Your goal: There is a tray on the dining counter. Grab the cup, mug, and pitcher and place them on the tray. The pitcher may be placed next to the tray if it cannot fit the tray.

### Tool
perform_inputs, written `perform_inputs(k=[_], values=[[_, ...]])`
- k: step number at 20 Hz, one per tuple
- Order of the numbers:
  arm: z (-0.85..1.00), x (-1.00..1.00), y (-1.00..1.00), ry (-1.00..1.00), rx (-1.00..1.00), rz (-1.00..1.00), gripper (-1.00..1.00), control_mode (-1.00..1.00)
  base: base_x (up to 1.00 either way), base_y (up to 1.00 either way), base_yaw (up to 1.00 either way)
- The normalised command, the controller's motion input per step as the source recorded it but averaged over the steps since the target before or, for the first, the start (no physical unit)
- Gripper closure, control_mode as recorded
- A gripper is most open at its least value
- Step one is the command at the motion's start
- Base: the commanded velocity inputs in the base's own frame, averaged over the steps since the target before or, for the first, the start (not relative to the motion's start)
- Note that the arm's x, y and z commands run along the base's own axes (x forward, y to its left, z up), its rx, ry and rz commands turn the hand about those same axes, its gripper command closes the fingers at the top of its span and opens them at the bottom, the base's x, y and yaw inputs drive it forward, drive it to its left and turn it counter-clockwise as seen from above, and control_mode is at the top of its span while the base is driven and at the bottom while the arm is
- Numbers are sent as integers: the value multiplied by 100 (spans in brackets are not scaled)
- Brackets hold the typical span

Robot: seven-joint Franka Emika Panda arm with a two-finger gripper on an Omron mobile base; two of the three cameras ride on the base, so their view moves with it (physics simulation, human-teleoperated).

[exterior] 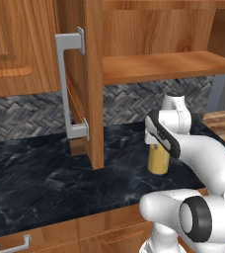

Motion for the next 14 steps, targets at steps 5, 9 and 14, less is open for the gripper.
perform_inputs(k=[5, 9, 14], values=[[0, 0, 0, 0, 0, 0, 100, -100, 0, 0, 0], [0, 0, 0, 0, 0, 0, 100, -100, 0, 0, 0], [0, 0, 0, 0, 0, 0, 100, -100, 0, 0, 0]])
